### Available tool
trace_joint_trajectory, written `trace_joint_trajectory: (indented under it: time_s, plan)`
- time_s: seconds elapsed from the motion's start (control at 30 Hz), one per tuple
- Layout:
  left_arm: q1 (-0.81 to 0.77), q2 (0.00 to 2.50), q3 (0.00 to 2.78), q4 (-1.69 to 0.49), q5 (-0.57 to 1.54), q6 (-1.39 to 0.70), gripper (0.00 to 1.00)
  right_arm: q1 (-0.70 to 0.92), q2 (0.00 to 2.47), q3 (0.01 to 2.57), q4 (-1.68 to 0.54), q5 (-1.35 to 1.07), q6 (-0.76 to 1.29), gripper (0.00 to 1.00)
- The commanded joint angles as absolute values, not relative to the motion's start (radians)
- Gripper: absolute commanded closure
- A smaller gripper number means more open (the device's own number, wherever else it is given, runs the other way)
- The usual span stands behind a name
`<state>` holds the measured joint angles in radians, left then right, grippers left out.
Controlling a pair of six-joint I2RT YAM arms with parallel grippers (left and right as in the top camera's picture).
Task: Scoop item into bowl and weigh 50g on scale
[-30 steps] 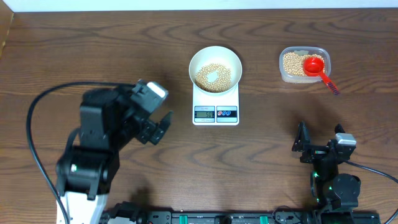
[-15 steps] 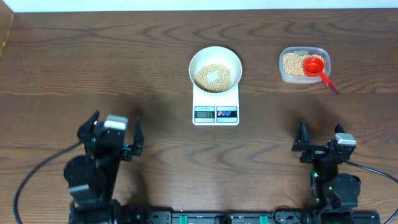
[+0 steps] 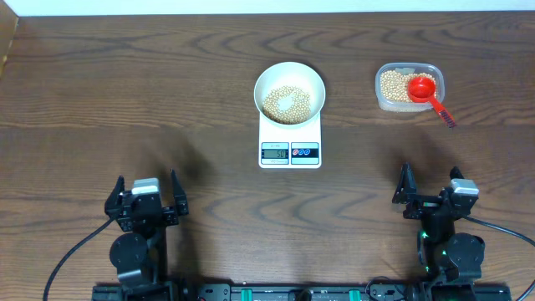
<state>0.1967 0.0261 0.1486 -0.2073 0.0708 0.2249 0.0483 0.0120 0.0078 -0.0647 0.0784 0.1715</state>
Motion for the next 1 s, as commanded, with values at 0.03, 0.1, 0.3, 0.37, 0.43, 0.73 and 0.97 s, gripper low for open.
trace_joint_trajectory:
  time_s: [0.03,0.1,0.3,0.37,0.43,0.73,0.97]
  plan:
    - [0.199,0.001,0.087,-0.199,0.040,0.207,0.02,0.054,0.006,0.006,-0.068,0.076,0.160,0.01]
    - [0.191,0.001,0.067,-0.200,0.040,0.207,0.02,0.054,0.006,0.006,-0.068,0.076,0.160,0.01]
    - [0.183,0.001,0.058,-0.198,0.033,0.207,0.02,0.054,0.006,0.006,-0.068,0.076,0.160,0.01]
    - [0.183,0.001,0.058,-0.199,0.032,0.207,0.02,0.054,0.006,0.005,-0.068,0.076,0.160,0.01]
    - [0.183,0.003,0.058,-0.197,0.035,0.203,0.02,0.054,0.006,0.006,-0.068,0.076,0.160,0.01]
    - [0.183,0.025,0.058,-0.196,0.040,0.204,0.02,0.054,0.006,0.006,-0.068,0.076,0.160,0.01]
    - [0.183,0.025,0.058,-0.196,0.040,0.204,0.02,0.054,0.006,0.006,-0.068,0.076,0.160,0.01]
